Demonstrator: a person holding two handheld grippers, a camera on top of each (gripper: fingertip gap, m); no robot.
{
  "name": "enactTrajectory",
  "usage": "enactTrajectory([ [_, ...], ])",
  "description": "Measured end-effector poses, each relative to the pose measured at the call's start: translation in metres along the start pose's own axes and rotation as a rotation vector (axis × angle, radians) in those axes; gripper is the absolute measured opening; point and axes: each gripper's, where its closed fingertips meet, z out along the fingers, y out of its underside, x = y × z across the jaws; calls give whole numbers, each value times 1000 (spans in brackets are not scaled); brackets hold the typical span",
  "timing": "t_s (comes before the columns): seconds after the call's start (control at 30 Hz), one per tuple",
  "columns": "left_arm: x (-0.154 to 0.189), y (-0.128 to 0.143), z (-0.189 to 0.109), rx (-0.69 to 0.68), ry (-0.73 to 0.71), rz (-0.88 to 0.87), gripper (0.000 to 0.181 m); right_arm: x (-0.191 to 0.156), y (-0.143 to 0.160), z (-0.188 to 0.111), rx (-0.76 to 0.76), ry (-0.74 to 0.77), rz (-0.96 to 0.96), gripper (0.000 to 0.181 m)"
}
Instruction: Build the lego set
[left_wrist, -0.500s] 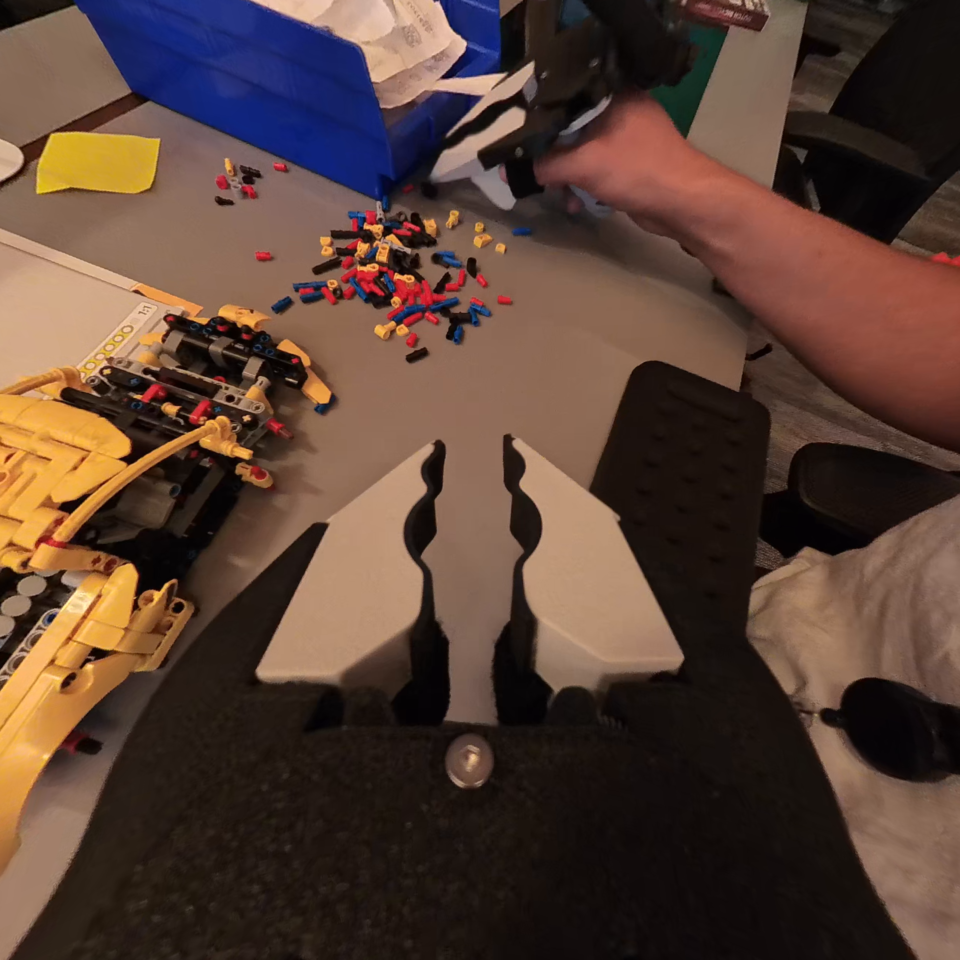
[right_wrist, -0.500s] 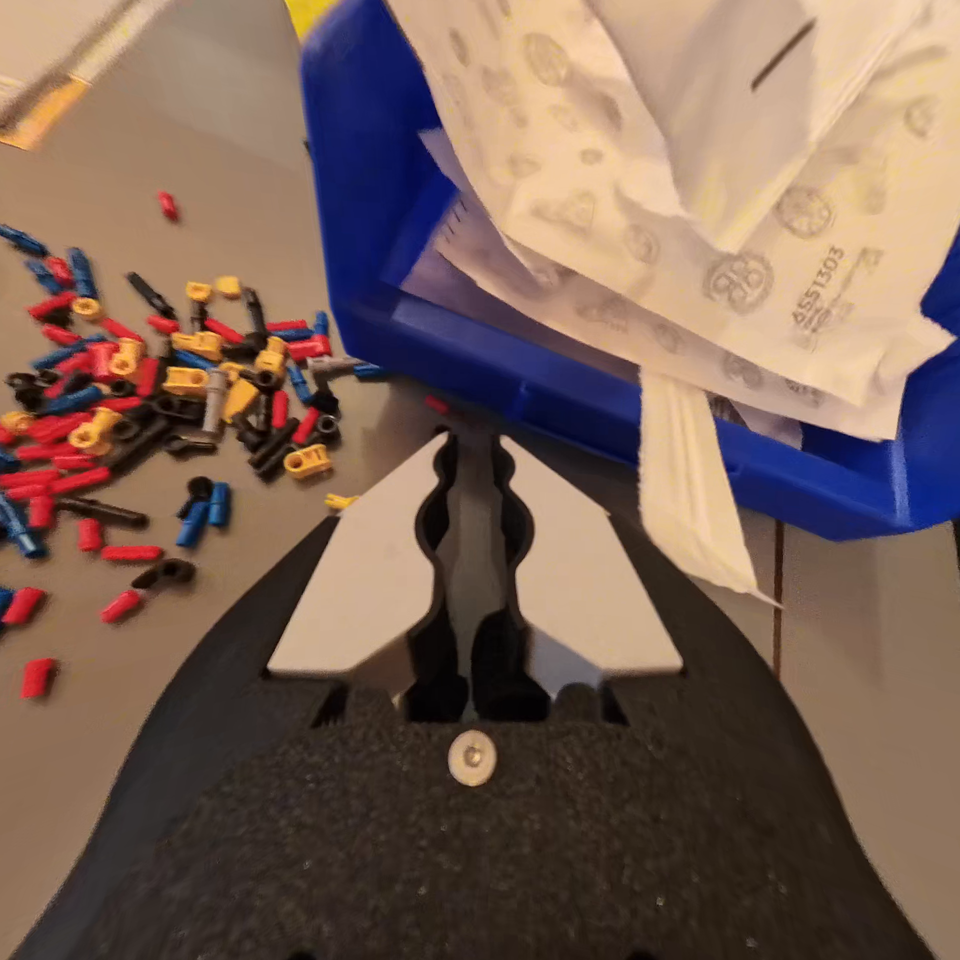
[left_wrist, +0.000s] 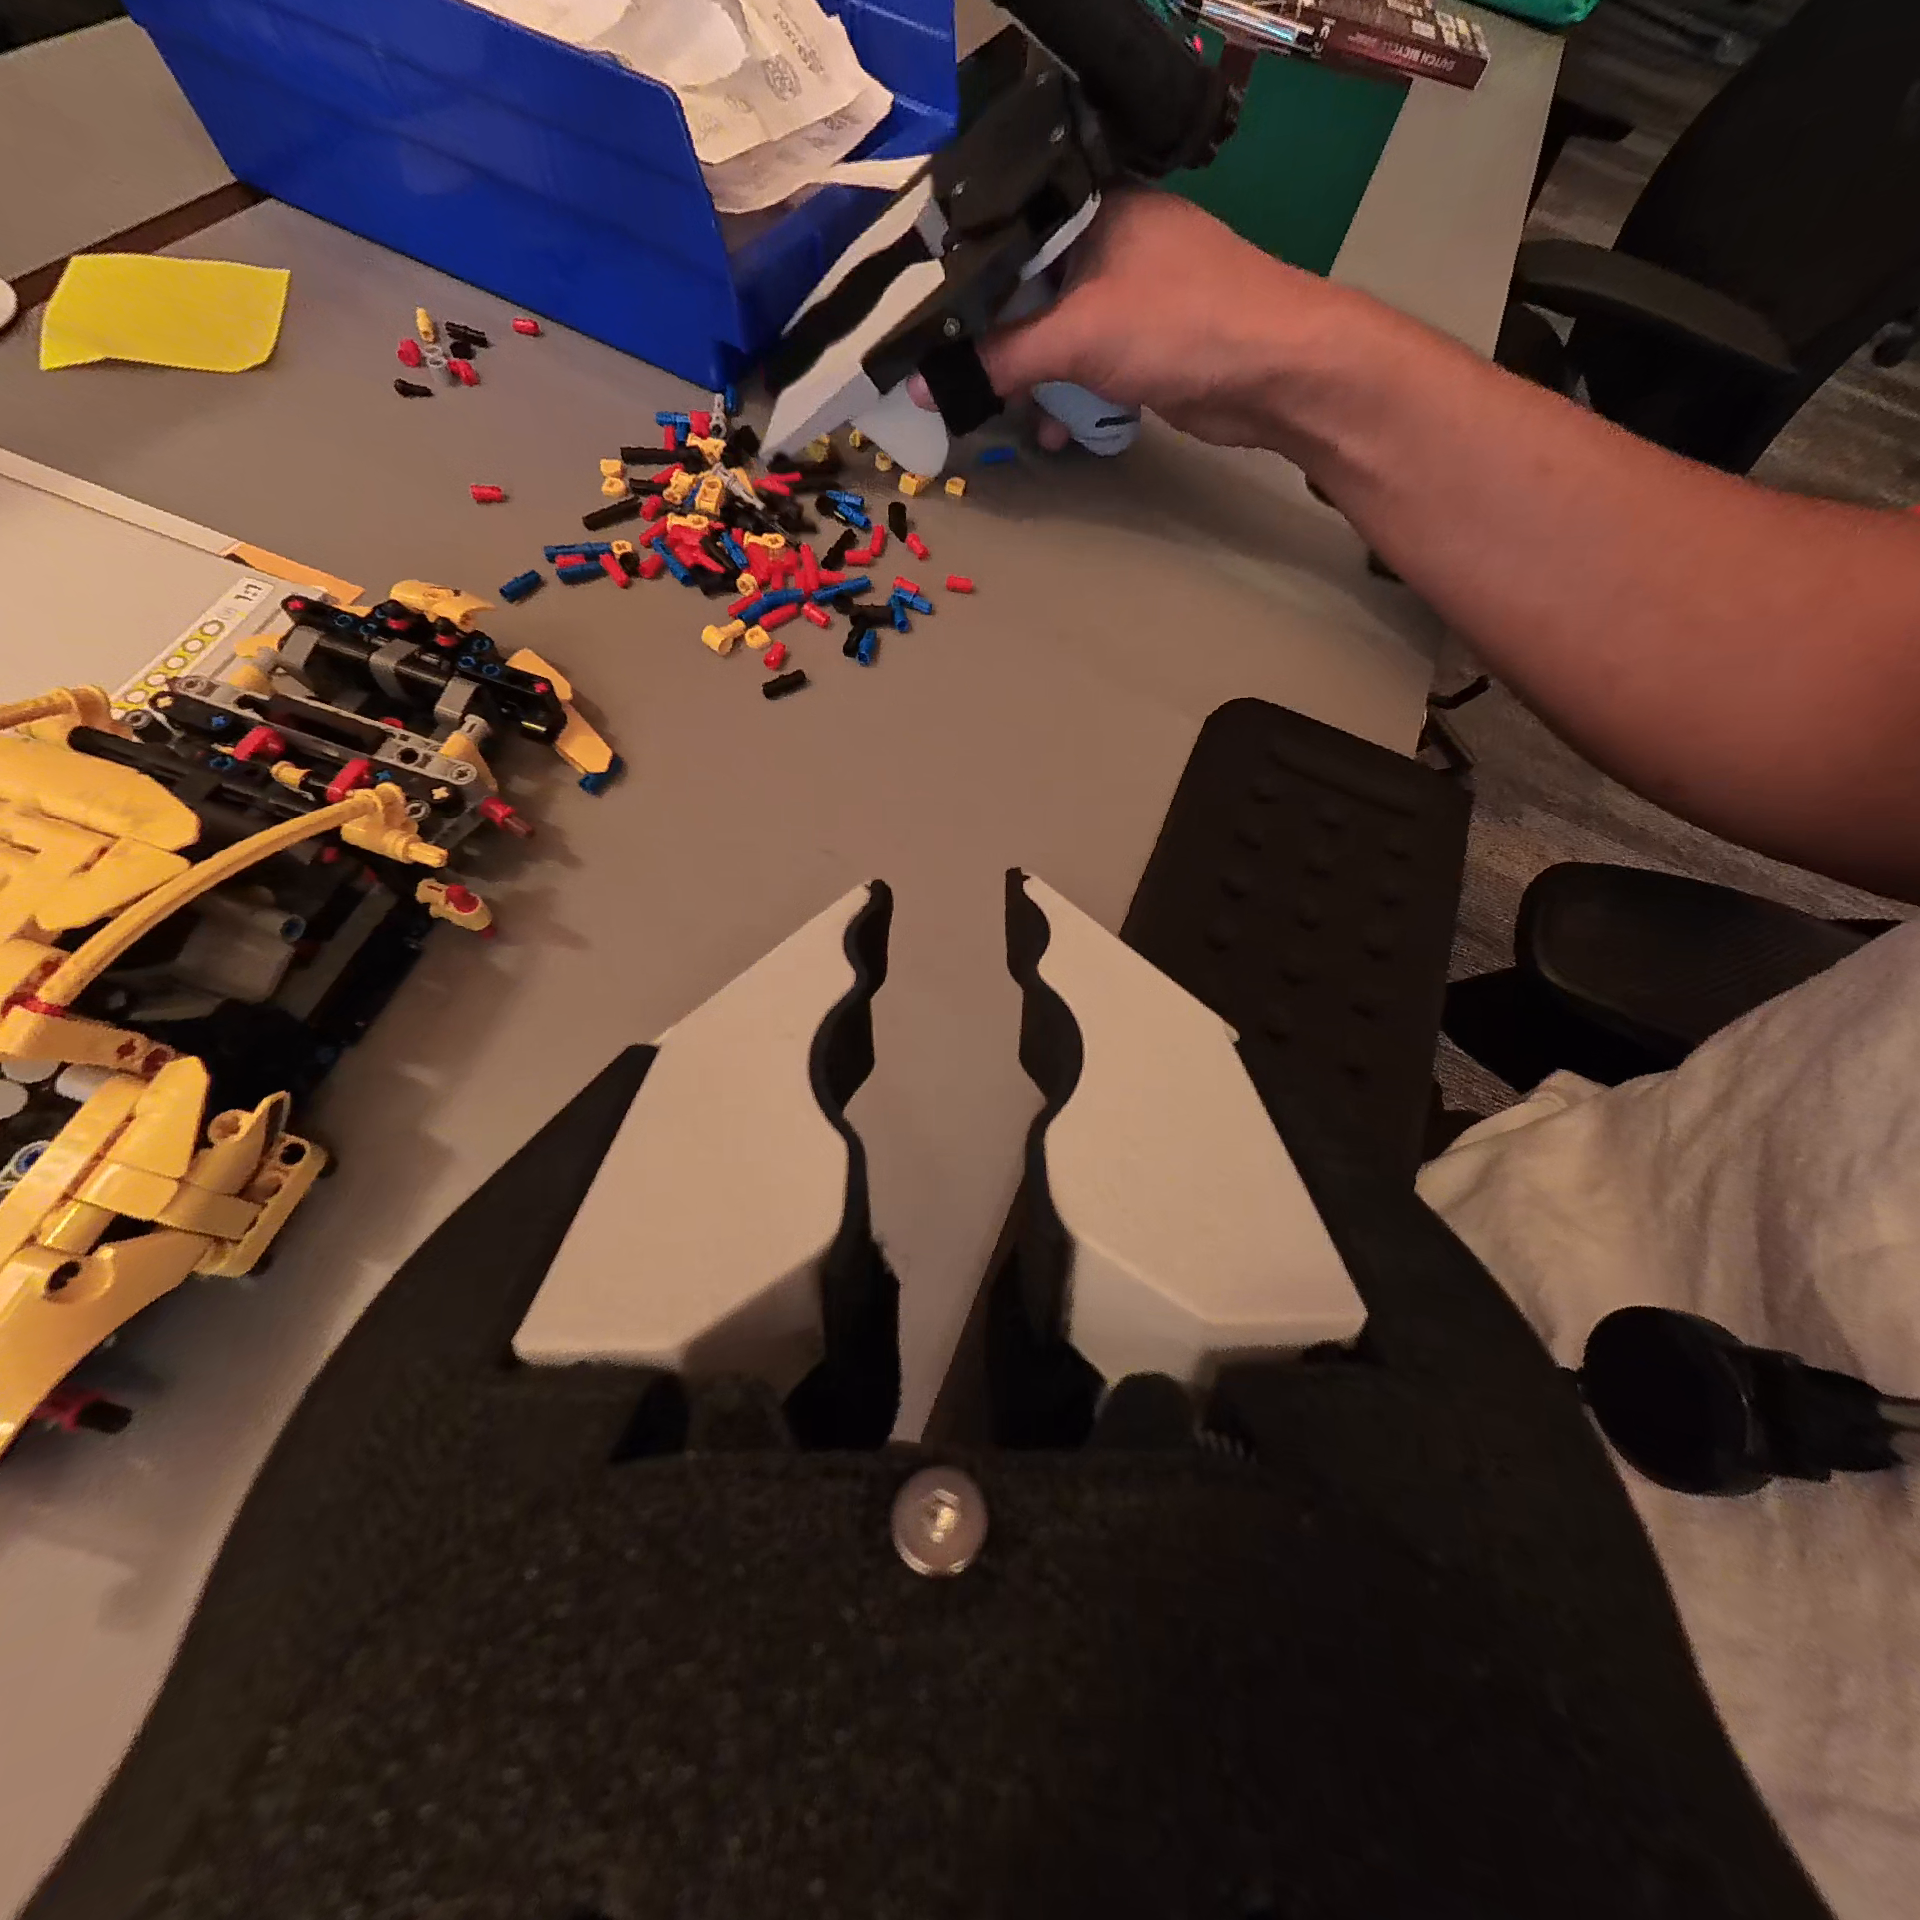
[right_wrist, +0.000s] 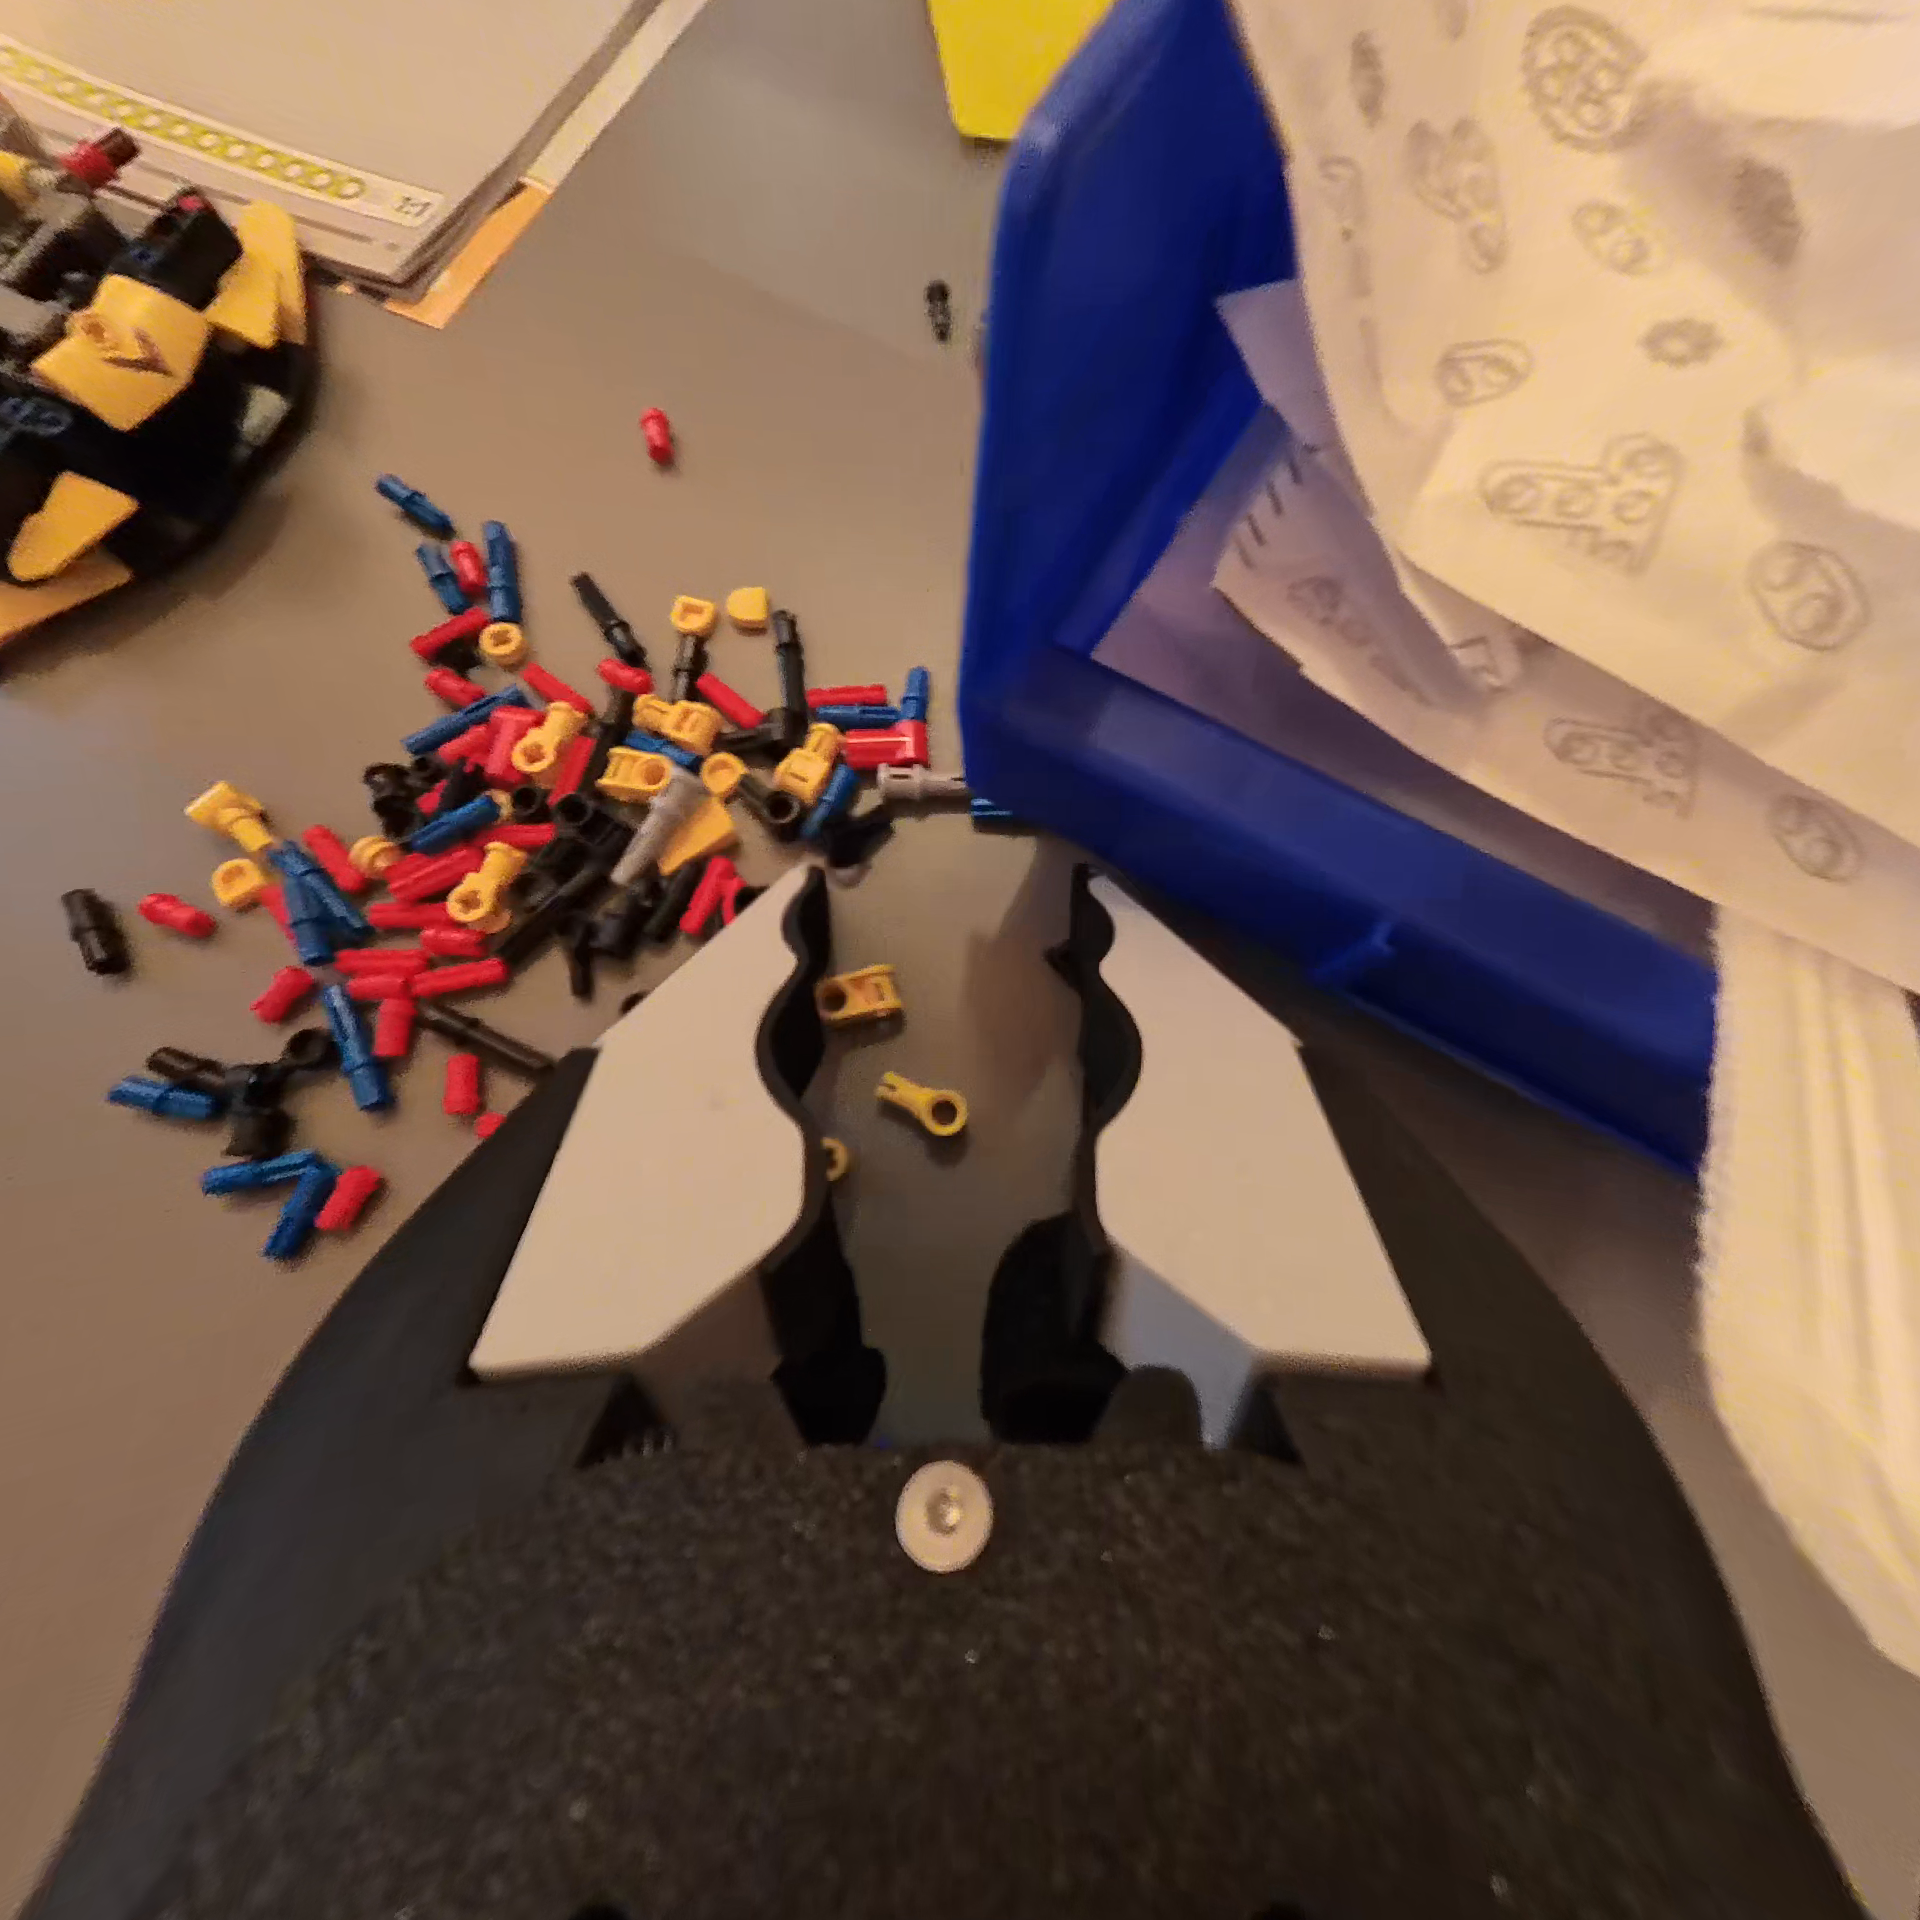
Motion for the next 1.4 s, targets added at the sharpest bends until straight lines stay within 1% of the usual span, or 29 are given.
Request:
enactTrajectory([
  [0.07,1,-1,-1,4,0,1,22,-13,-2,-3,3,-72,0,43],
  [0.1,2,-1,-2,6,0,1,22,-13,-4,-6,10,-70,8,44],
  [0.17,3,-2,-3,11,-1,1,22,-4,-6,-15,40,-14,28,47],
  [0.23,4,-2,-3,17,5,-2,22,6,-3,-21,51,43,52,60],
  [0.3,7,-2,-2,20,13,-2,22,9,1,-21,49,58,56,87],
  [0.33,8,-2,-1,21,16,0,22,9,4,-22,35,71,57,95],
  [0.4,10,-2,0,20,18,8,22,3,3,-28,45,65,68,93],
  [0.53,1,-8,4,9,-19,33,21,-26,-16,-45,136,3,140,90],
  [0.6,-15,-21,6,-7,-58,79,20,-44,-26,-51,170,-17,107,85],
  [0.67,-39,-43,10,-25,-99,128,20,-65,-37,-55,202,-26,67,80],
  [0.7,-49,-54,15,-42,-83,154,20,-74,-42,-57,217,-20,53,78],
  [0.77,-73,-73,36,-123,-29,217,21,-97,-49,-62,266,-14,57,71],
  [0.83,-96,-87,64,-204,50,310,21,-126,-54,-66,335,-49,88,70],
  [0.9,-117,-92,96,-290,147,443,21,-154,-56,-69,404,-91,138,68],
  [0.97,-139,-88,130,-367,223,559,23,-173,-58,-72,472,-116,166,67],
  [1.0,-149,-82,145,-408,261,583,23,-179,-58,-73,499,-117,157,67],
  [1.07,-160,-70,172,-479,347,560,24,-181,-64,-81,557,-72,111,64],
  [1.13,-170,-58,193,-535,397,529,24,-181,-67,-85,594,-39,66,62],
  [1.23,-182,-46,211,-600,415,541,25,-186,-68,-87,620,-75,52,62],
  [1.33,-174,-45,217,-575,463,554,19,-187,-69,-88,641,-107,65,61],
  [1.4,-171,-46,222,-549,462,576,10,-187,-70,-88,650,-126,80,61],
])
